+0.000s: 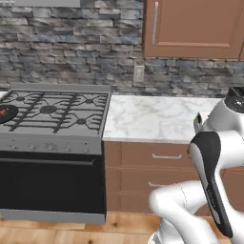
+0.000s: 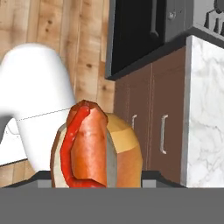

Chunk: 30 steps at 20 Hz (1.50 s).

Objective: Place the cold items (corn and squash) from the fridge in one tupperware on the dining counter. Place the warm items (kebab skewer and hot dog) in the stove area in another tupperware.

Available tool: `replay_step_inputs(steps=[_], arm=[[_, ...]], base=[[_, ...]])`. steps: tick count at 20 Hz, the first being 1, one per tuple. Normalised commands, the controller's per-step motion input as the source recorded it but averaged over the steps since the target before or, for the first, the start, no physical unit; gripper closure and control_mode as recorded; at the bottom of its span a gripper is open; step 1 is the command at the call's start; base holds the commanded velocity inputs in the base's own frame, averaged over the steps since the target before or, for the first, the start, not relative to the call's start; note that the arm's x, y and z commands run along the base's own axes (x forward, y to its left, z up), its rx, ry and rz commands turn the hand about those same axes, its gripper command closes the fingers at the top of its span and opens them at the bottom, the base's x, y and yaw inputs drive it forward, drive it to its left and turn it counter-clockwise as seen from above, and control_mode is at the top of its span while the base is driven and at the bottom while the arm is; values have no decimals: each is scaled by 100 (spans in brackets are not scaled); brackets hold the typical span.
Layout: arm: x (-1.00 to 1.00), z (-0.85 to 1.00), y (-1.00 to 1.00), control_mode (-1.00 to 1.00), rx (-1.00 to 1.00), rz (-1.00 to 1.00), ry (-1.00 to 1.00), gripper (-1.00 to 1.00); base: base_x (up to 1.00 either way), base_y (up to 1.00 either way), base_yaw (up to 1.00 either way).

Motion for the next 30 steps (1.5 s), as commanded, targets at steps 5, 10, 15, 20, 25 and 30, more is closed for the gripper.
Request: replay_step_inputs(steps=[5, 10, 15, 20, 25, 30], arm=[[0, 0, 0, 100, 0, 0, 0, 100], [0, 0, 0, 100, 0, 0, 0, 100], [0, 0, 0, 100, 0, 0, 0, 100], [0, 0, 0, 100, 0, 0, 0, 100], [0, 0, 0, 100, 0, 0, 0, 100], [0, 0, 0, 100, 0, 0, 0, 100]], base=[[-4, 100, 1], [0, 100, 24], [0, 99, 44], [0, 81, 53], [0, 82, 51], [21, 70, 46]])
